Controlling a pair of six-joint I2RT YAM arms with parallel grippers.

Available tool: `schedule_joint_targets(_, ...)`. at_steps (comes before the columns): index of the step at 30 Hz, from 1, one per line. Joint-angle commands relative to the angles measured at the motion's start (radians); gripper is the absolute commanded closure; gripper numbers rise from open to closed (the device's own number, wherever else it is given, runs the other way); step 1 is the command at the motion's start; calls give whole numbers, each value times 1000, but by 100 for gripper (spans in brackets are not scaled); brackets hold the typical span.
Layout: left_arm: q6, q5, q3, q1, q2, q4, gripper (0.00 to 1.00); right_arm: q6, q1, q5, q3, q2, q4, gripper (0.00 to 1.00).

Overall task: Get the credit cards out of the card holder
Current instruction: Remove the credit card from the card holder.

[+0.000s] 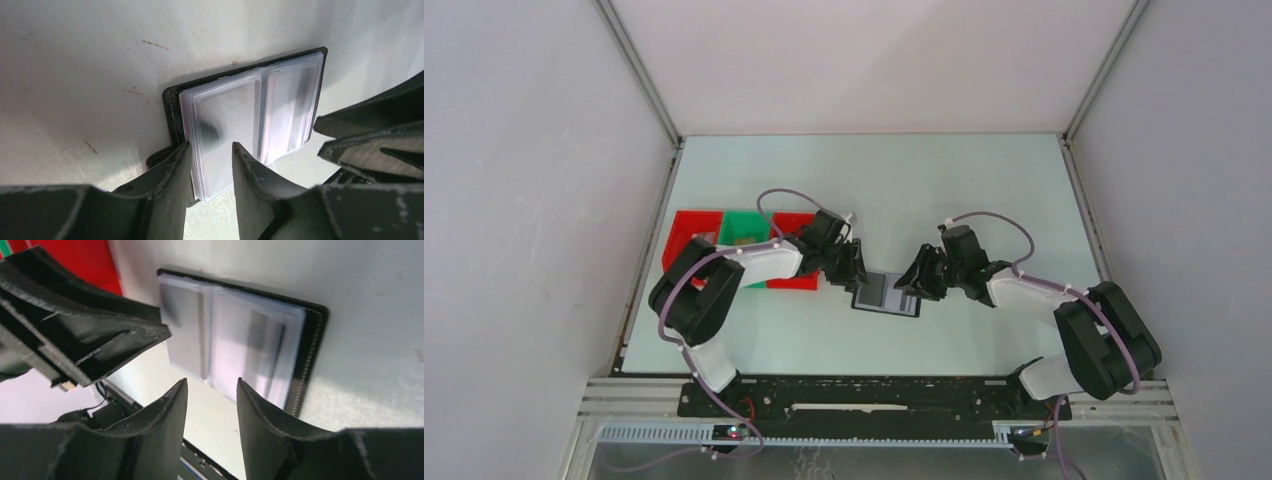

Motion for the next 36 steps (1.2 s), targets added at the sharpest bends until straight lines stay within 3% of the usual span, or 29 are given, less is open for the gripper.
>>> schedule_joint_targets(1, 39, -5, 42, -24, -46, -68, 59, -22, -13, 88, 30, -12, -77, 50)
schedule_joint_targets(19, 57, -10, 61, 1, -8, -94, 59, -40, -9, 66, 31, 73, -35, 50)
schedule_joint_targets(36, 48, 46, 62, -11, 70, -39, 59, -10, 28, -8, 32, 23, 29, 50)
